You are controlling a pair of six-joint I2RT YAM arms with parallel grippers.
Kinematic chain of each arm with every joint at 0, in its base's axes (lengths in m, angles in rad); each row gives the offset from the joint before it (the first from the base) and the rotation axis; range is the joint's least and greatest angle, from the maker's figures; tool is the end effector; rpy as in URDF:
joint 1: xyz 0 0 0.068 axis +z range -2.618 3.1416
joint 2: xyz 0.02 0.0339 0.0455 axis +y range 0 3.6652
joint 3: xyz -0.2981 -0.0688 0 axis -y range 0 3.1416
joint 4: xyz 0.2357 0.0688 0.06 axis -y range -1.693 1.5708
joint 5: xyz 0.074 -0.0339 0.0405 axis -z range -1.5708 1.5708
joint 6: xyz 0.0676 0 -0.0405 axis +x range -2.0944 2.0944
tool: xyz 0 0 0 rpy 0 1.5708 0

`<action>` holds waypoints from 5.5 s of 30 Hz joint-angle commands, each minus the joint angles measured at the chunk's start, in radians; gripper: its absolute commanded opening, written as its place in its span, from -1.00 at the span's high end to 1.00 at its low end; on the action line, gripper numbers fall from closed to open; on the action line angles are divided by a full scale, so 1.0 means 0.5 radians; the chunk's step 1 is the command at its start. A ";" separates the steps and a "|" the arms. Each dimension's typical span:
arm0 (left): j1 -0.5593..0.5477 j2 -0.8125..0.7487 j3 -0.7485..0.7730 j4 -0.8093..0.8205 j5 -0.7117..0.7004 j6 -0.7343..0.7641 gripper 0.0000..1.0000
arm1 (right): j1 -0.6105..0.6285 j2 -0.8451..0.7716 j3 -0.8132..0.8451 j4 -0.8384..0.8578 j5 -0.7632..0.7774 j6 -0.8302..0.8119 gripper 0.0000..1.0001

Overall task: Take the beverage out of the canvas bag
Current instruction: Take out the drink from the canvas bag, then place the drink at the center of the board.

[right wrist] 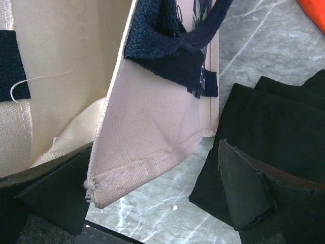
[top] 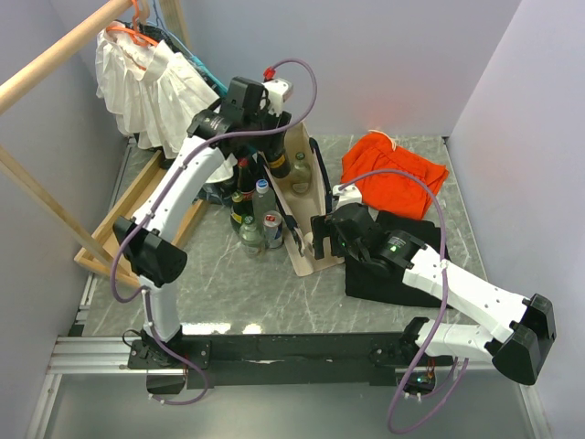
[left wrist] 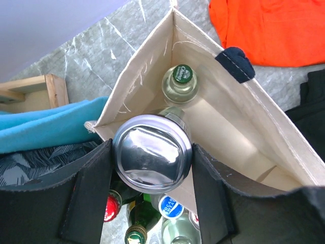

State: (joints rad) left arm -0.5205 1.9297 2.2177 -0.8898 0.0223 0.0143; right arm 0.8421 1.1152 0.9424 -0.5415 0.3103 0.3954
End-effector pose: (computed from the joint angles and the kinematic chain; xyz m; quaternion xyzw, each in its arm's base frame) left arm 0.3900 -0.2253 0.4369 0.2388 0.8520 -0.1262 0.4484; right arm 0.1725 0.1622 0.3091 -0.1365 0.8907 0.1235 0.4158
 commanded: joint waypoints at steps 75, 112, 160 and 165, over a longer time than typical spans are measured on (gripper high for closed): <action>-0.011 -1.193 -0.659 0.237 0.379 -0.225 0.98 | 0.019 -0.043 0.149 -0.313 0.119 0.068 -1.00; -0.244 -1.463 -1.591 0.451 0.287 -0.400 0.98 | 0.043 -0.049 0.355 -0.325 0.251 0.090 -1.00; -0.812 -1.408 -2.202 0.970 -0.756 -0.541 0.98 | 0.040 -0.114 0.336 -0.356 0.330 0.114 -1.00; -0.843 -1.393 -2.248 1.006 -0.787 -0.544 0.98 | 0.040 -0.111 0.333 -0.356 0.333 0.114 -1.00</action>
State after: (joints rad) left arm -0.9268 1.2427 1.0904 -0.5068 -0.3210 -0.2504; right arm 0.8551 1.0847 1.1069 -0.7265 0.4465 0.4484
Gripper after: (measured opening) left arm 0.626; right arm 0.999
